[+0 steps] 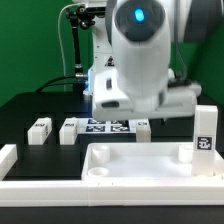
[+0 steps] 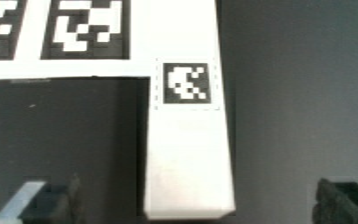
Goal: Assemble desk
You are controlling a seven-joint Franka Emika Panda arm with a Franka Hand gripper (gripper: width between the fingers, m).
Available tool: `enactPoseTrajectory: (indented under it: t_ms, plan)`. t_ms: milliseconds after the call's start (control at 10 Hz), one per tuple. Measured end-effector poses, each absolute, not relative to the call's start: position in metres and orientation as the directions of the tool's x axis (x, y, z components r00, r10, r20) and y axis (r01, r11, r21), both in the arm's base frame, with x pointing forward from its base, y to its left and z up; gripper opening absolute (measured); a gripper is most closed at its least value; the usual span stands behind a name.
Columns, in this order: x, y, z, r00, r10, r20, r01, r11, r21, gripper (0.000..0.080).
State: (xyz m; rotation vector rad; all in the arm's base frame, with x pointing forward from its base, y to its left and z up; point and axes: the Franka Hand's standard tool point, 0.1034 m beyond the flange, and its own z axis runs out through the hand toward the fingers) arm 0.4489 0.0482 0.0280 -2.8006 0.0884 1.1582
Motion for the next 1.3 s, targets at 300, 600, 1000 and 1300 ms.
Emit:
enactPoseTrajectory:
  t_ms: [300,600,1000,1300]
  plan:
    - [0.447,0.047,0.024,0.673,-0.009,-0.74,-0.098,-0.992,-0.077,0.0648]
    - [0.434,0.048,0.02,0.625,-0.041,-0.779,-0.123,-0.991,-0.046,0.0648]
    - [0.432,0.044,0.012,0.572,-0.06,-0.818,-0.151,-0.988,-0.033,0.0648]
    - [0.432,0.042,0.012,0.572,-0.062,-0.818,-0.154,-0.988,-0.033,0.0559]
